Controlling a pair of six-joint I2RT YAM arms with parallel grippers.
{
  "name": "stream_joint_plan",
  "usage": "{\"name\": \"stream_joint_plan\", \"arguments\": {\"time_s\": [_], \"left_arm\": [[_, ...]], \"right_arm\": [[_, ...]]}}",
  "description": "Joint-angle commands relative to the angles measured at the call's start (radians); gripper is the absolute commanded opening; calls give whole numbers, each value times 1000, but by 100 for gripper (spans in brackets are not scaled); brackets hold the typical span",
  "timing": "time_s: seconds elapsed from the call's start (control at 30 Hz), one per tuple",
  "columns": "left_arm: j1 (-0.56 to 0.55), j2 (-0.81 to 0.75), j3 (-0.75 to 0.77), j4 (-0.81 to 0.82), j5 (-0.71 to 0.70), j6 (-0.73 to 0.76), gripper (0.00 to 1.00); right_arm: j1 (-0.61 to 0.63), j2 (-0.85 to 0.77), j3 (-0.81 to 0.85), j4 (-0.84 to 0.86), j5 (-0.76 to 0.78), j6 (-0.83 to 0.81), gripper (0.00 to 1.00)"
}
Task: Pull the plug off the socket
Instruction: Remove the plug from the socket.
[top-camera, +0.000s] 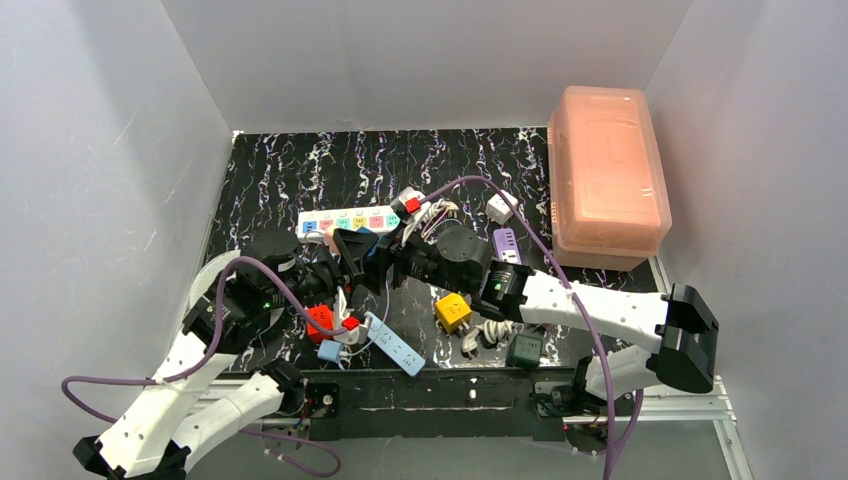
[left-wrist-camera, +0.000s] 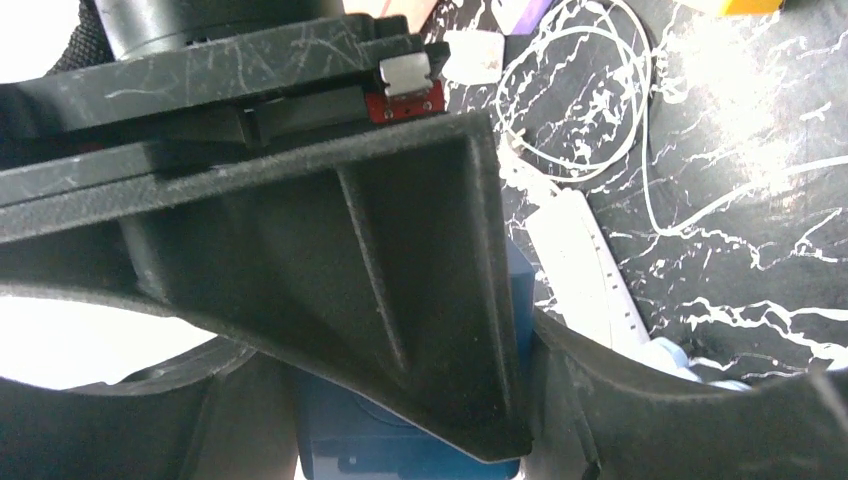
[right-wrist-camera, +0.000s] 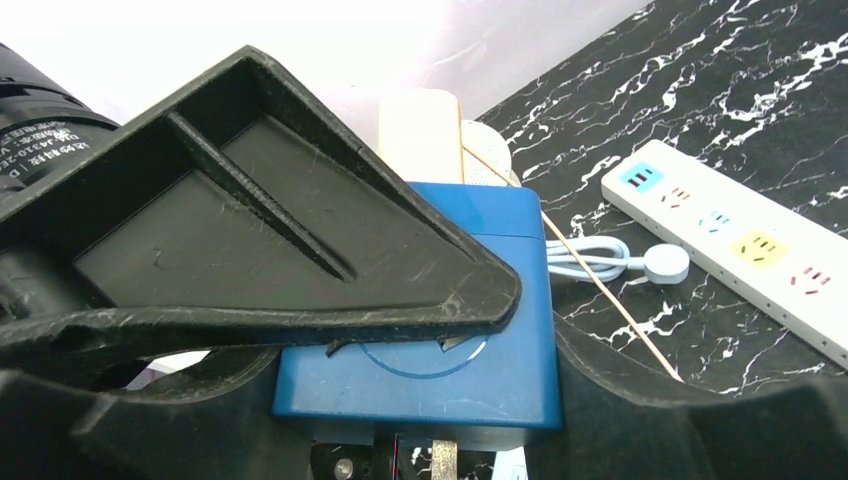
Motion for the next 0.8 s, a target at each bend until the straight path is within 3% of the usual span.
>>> {"name": "stream_joint_plan", "arguments": {"time_s": [0.0, 0.03, 0.13, 0.17, 0.3, 0.33, 0.5, 0.77], "left_arm": [[0, -20, 47, 52, 24, -10, 0], [0, -22, 47, 51, 24, -7, 0], [0, -27, 46, 42, 24, -9, 19], [0, -29, 46, 39, 24, -9, 28], [0, -35, 47, 23, 16, -19, 90], [1, -37, 53, 7, 16, -22, 97], [0, -41, 104, -103, 13, -60, 98], [0, -61, 148, -120, -14, -139, 98]], "right_arm": [[5, -22, 30, 85, 25, 0, 45], [5, -31, 23, 87, 31, -1, 33], [2, -62, 10, 84, 49, -10, 1], [2, -72, 9, 77, 52, -15, 1], [-10, -123, -11, 54, 28, -45, 1], [-17, -139, -20, 46, 19, -49, 1], [-66, -230, -57, -58, -35, -61, 1], [-169, -359, -129, -215, -127, -59, 1]]}}
